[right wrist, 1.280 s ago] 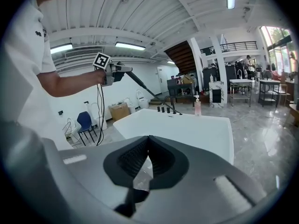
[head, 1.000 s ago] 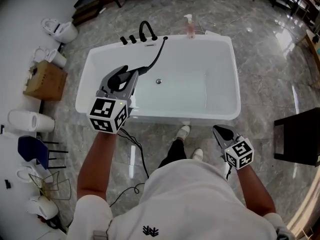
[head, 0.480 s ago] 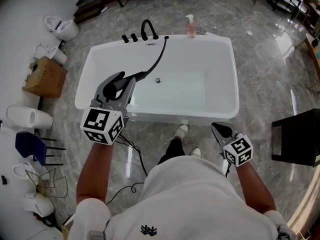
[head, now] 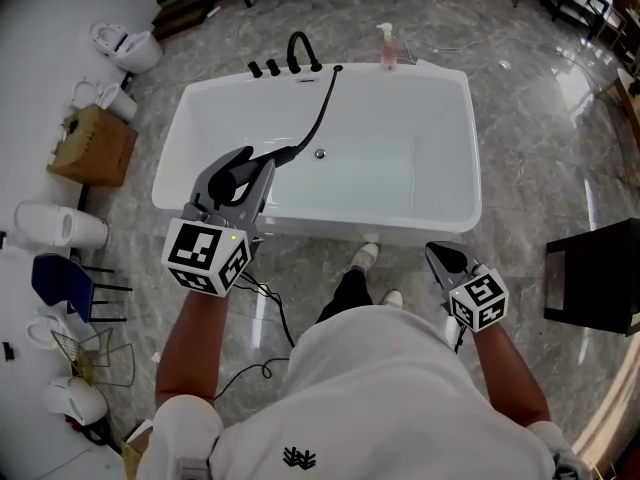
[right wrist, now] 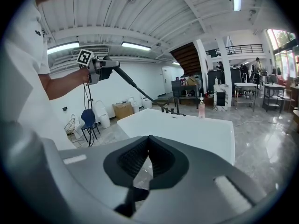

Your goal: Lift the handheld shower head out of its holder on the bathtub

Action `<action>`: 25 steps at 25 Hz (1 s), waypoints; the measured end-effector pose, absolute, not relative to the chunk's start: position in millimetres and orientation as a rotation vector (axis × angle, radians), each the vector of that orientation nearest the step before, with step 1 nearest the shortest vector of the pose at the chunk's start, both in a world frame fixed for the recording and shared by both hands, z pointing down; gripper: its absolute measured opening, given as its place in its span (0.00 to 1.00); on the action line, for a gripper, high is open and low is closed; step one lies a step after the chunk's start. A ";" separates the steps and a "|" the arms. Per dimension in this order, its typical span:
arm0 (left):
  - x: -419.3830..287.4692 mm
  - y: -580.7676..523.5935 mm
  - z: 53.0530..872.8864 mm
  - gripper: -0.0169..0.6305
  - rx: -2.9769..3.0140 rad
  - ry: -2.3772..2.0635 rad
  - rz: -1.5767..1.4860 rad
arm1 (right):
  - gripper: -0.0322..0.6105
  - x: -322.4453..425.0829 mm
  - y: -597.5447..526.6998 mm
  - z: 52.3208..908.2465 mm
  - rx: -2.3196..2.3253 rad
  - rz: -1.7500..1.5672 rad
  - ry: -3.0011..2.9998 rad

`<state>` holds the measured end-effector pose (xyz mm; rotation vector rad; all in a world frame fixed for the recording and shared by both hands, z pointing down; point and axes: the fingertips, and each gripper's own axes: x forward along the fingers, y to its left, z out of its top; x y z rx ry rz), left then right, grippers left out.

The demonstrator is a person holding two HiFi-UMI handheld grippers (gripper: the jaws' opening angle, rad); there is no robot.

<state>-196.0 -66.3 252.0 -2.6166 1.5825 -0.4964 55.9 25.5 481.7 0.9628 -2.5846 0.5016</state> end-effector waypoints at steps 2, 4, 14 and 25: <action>-195.8 -67.0 254.8 0.24 -2.619 1.586 -0.502 | 0.07 56.8 24.8 481.6 0.966 0.502 -2.585; -195.5 -68.7 256.5 0.24 -2.627 1.589 -0.503 | 0.07 57.2 22.5 481.0 0.968 0.502 -2.585; -184.3 -70.1 256.4 0.24 -2.634 1.569 -0.509 | 0.07 61.0 20.1 481.0 0.973 0.502 -2.591; -174.7 -68.3 256.0 0.24 -2.637 1.547 -0.524 | 0.07 65.3 24.5 481.0 0.987 0.515 -2.597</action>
